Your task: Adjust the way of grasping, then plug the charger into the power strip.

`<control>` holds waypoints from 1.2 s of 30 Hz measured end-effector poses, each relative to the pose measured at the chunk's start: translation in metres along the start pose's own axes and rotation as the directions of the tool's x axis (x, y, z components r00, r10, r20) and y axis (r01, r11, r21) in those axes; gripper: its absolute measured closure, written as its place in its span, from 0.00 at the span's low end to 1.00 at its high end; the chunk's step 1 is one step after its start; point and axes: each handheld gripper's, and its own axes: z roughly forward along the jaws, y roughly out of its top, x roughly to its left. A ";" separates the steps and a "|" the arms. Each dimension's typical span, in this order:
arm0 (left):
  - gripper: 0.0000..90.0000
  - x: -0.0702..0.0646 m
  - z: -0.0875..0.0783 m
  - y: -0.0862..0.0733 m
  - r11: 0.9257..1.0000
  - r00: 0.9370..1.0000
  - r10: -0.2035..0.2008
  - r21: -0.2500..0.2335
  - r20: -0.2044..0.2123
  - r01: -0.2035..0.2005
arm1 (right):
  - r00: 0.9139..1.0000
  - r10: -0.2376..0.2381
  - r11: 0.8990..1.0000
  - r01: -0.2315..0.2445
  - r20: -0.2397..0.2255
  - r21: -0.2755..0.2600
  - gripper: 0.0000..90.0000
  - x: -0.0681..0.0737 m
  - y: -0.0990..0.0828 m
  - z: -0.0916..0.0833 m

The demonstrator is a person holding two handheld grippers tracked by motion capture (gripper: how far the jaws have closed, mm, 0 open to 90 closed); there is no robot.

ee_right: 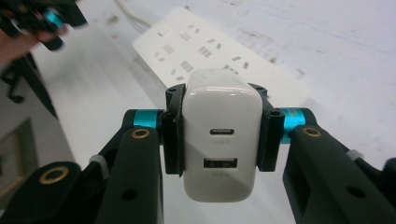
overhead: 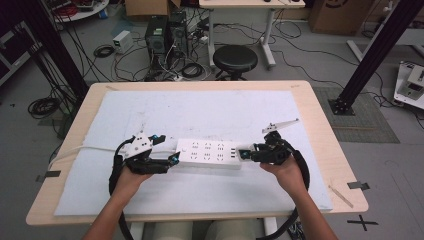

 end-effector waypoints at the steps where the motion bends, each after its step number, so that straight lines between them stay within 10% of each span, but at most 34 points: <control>1: 0.25 0.002 -0.002 -0.001 1.000 1.000 -0.019 -0.003 -0.013 0.019 | 1.000 -0.012 1.000 0.012 0.023 0.011 0.70 -0.001 -0.001 -0.003; 27: 0.25 0.014 -0.016 -0.008 0.997 0.997 -0.071 -0.017 -0.043 0.070 | 0.989 0.001 1.000 -0.005 0.149 0.025 0.70 -0.027 -0.023 -0.049; 36: 0.25 0.015 -0.019 -0.008 0.997 0.996 -0.074 -0.023 -0.050 0.073 | 0.983 -0.066 0.996 0.055 0.173 0.068 0.70 -0.032 -0.020 -0.057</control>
